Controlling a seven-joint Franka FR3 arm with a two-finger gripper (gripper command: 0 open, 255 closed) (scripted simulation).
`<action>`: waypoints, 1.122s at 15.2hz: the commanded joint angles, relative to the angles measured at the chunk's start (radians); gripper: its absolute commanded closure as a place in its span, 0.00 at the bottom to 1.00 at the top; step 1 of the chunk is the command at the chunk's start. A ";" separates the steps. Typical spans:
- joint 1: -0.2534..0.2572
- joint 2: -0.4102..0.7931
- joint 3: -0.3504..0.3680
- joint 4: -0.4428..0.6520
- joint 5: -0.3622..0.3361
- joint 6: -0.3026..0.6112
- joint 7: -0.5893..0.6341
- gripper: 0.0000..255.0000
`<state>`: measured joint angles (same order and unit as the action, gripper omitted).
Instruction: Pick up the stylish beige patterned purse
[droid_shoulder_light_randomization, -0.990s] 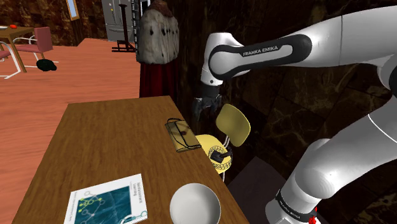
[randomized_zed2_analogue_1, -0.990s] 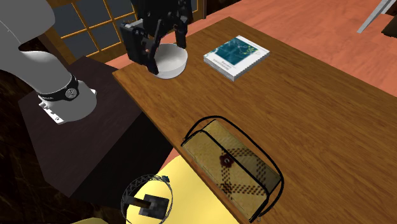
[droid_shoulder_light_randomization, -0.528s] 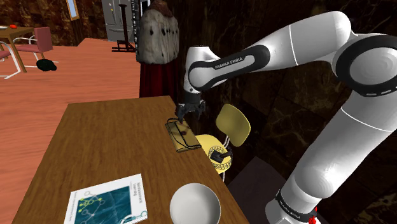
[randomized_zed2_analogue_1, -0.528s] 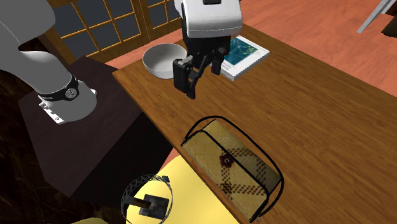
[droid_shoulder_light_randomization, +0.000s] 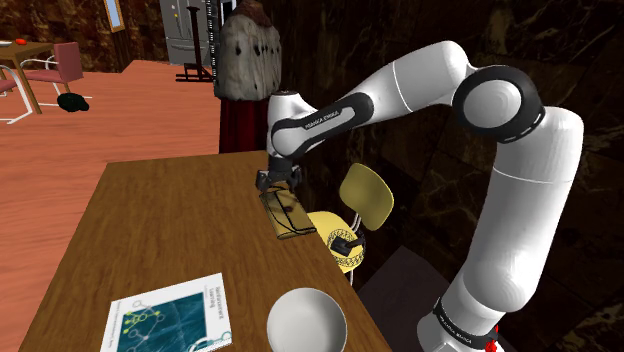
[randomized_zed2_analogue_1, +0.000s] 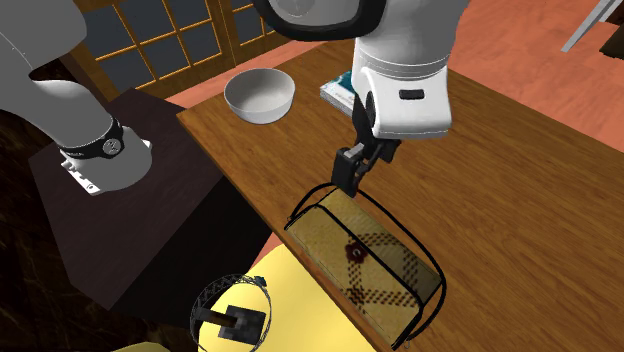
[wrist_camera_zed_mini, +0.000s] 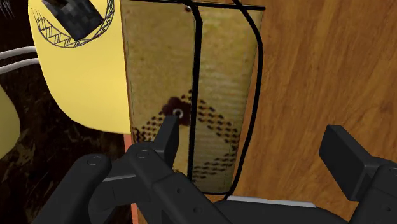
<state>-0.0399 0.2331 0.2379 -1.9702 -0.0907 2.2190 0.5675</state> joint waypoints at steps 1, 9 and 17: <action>0.011 0.081 -0.013 0.073 -0.033 0.008 0.043 0.00; 0.040 0.249 -0.047 0.197 -0.087 0.051 0.112 0.00; 0.042 0.274 -0.051 0.187 -0.095 0.086 0.118 1.00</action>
<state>0.0021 0.5070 0.1866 -1.7830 -0.1852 2.3045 0.6854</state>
